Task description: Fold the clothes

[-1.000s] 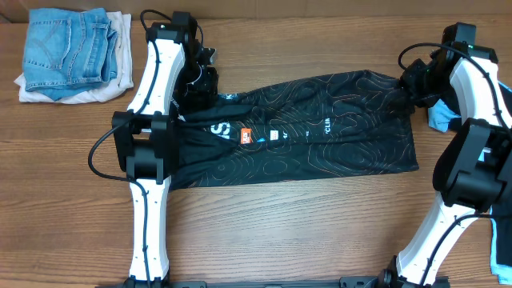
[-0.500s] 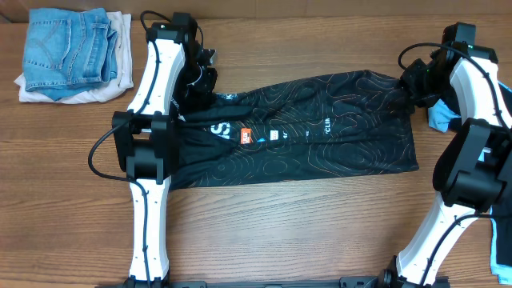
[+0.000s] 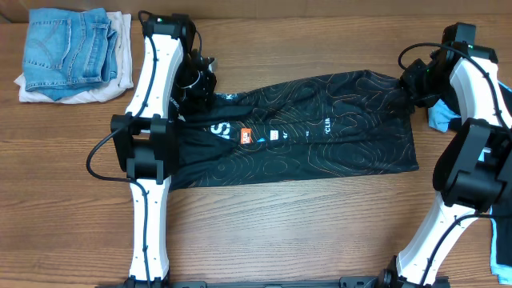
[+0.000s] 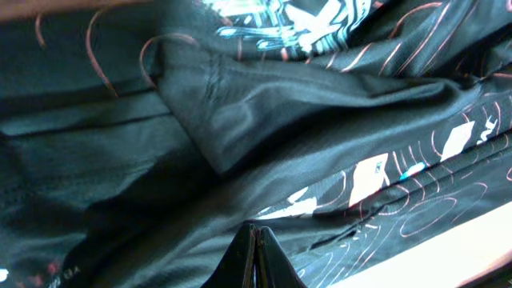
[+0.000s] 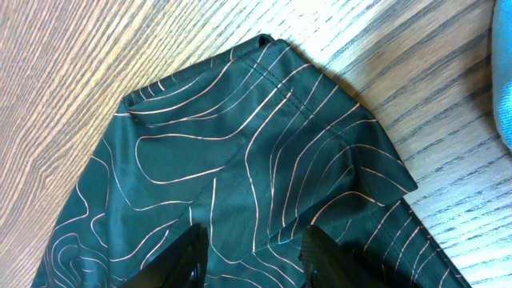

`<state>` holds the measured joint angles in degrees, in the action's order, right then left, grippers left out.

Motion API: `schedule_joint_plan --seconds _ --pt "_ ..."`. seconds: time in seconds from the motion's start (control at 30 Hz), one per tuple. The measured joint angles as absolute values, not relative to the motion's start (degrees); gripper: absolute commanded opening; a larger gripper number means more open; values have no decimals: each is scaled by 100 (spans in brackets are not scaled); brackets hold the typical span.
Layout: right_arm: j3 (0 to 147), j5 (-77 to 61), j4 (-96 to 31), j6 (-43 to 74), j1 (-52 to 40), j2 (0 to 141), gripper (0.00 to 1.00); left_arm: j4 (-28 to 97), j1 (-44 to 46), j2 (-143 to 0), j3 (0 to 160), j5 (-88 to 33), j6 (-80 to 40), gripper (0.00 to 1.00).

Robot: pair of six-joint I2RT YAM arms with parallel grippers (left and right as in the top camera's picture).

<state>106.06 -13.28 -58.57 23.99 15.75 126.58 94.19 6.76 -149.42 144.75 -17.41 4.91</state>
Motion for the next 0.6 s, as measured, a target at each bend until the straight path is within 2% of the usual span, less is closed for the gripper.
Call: schedule_joint_plan --seconds 0.03,0.07,0.13,0.17,0.27,0.33,0.4,0.6 --pt "10606 -1330 -5857 2399 1575 12658 42 9321 698 -14942 14475 -1734 517 29" --pt "10606 -1328 -5854 2397 1575 12658 42 9179 720 -14942 14475 -1704 508 32" --pt "10606 -1328 -5859 2399 1575 12658 42 8895 753 -14942 14475 -1625 484 60" --pt "10606 -1330 -5865 2397 1575 12658 42 8768 755 -14942 14475 -1590 460 63" --pt "10606 -1330 -5951 2394 1575 12658 42 8674 788 -14942 14475 -1516 445 63" --pt "10606 -1328 -5961 2399 1575 12658 42 8777 790 -14942 14475 -1487 447 69" --pt "10606 -1330 -5957 2397 1575 12658 42 8903 792 -14942 14475 -1472 464 66" --pt "10606 -1330 -5913 2399 1575 12658 42 9026 880 -14942 14475 -1457 517 34"
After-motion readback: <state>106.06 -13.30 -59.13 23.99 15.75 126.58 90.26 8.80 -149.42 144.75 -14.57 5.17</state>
